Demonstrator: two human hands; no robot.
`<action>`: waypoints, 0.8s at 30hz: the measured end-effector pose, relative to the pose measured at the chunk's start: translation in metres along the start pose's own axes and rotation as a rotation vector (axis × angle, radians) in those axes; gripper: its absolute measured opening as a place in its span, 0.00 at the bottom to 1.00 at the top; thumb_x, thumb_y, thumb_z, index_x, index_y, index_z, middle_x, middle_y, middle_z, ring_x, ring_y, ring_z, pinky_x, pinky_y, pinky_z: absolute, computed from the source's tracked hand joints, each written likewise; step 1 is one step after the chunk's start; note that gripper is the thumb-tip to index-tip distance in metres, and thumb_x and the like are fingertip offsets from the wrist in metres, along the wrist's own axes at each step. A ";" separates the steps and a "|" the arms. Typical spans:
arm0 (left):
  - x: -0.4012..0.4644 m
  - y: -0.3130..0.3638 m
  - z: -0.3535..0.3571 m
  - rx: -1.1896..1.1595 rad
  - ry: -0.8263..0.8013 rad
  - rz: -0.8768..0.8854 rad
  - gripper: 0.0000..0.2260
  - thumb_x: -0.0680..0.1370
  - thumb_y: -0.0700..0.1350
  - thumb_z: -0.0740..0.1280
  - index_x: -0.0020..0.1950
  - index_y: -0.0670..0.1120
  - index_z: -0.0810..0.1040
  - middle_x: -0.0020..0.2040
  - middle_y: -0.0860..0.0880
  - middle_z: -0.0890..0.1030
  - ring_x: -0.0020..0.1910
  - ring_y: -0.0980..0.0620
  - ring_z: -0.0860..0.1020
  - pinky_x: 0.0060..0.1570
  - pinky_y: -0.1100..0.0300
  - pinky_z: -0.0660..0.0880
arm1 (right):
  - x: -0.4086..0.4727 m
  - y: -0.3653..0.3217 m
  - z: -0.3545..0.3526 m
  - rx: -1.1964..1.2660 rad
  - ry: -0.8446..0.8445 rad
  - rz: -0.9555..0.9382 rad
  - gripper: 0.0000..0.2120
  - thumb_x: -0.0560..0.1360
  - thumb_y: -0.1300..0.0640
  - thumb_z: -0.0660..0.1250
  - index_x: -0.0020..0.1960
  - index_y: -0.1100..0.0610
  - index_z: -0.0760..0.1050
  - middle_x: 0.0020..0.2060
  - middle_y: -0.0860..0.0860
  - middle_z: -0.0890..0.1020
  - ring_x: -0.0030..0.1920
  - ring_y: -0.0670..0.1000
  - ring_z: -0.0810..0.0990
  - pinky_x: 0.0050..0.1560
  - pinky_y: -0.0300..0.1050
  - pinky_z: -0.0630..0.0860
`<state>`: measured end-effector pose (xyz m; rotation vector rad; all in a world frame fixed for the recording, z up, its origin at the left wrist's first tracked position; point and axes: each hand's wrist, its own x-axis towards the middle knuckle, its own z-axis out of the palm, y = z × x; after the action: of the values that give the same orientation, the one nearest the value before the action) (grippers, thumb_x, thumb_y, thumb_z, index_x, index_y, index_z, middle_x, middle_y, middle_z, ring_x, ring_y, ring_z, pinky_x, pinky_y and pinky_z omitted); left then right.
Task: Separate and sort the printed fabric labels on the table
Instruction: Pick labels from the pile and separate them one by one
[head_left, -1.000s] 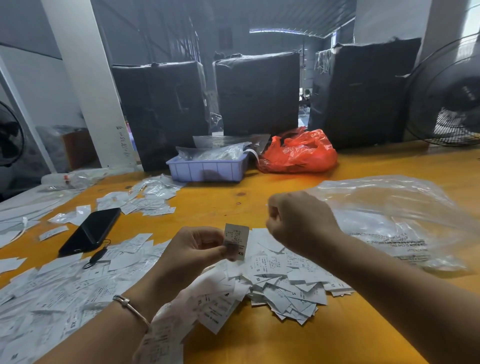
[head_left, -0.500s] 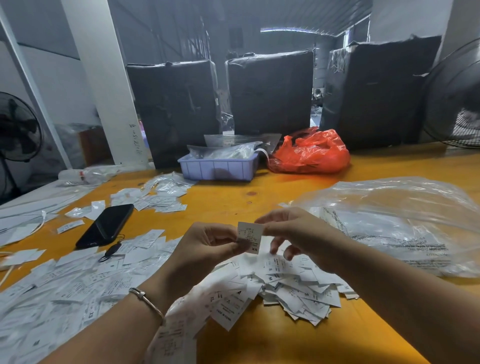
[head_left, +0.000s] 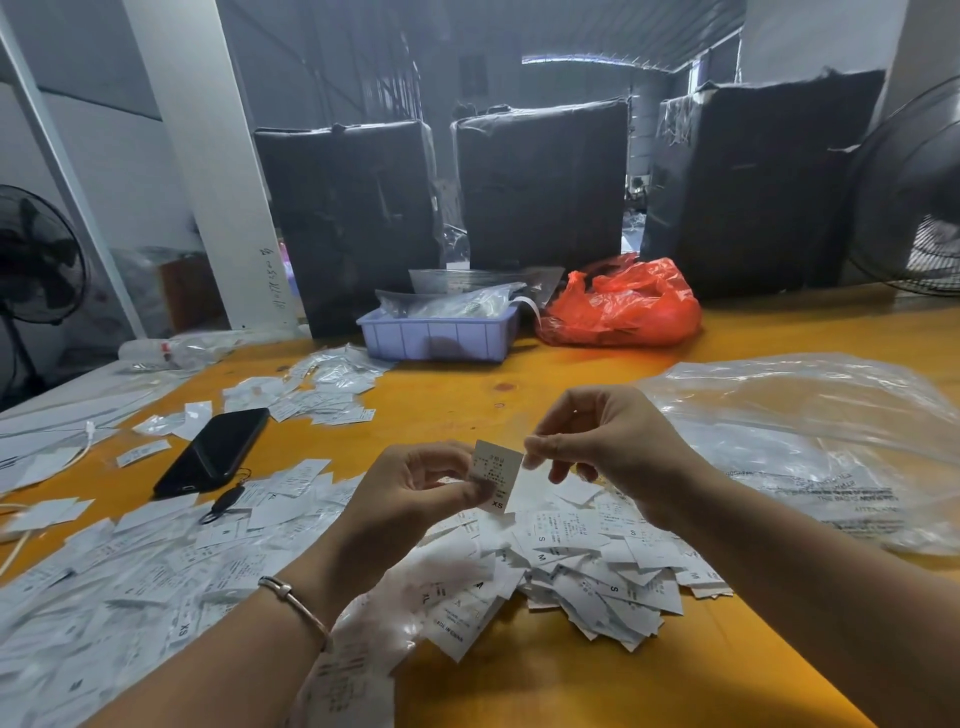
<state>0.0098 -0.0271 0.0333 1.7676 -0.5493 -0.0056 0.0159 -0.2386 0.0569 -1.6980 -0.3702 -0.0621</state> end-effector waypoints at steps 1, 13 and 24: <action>0.000 0.001 -0.001 -0.006 -0.020 0.007 0.07 0.70 0.42 0.74 0.43 0.39 0.84 0.52 0.50 0.85 0.52 0.54 0.82 0.48 0.64 0.77 | 0.000 0.000 0.001 0.007 0.002 -0.008 0.07 0.68 0.66 0.74 0.41 0.64 0.76 0.33 0.58 0.84 0.28 0.49 0.78 0.25 0.37 0.66; -0.001 0.003 0.001 -0.024 0.037 0.041 0.09 0.71 0.45 0.73 0.47 0.43 0.86 0.47 0.47 0.86 0.49 0.51 0.84 0.47 0.64 0.79 | -0.002 -0.002 0.010 -0.135 0.065 -0.252 0.08 0.71 0.61 0.73 0.43 0.61 0.75 0.39 0.55 0.83 0.33 0.47 0.79 0.30 0.35 0.71; -0.002 0.004 0.000 0.007 0.031 0.033 0.08 0.74 0.46 0.72 0.46 0.43 0.86 0.42 0.45 0.86 0.44 0.50 0.83 0.45 0.64 0.77 | -0.001 -0.006 0.001 -0.068 0.121 -0.233 0.03 0.71 0.64 0.72 0.41 0.59 0.78 0.37 0.53 0.83 0.35 0.51 0.78 0.35 0.46 0.74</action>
<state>0.0061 -0.0274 0.0367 1.7628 -0.5566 0.0470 0.0134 -0.2366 0.0624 -1.7027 -0.4786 -0.3504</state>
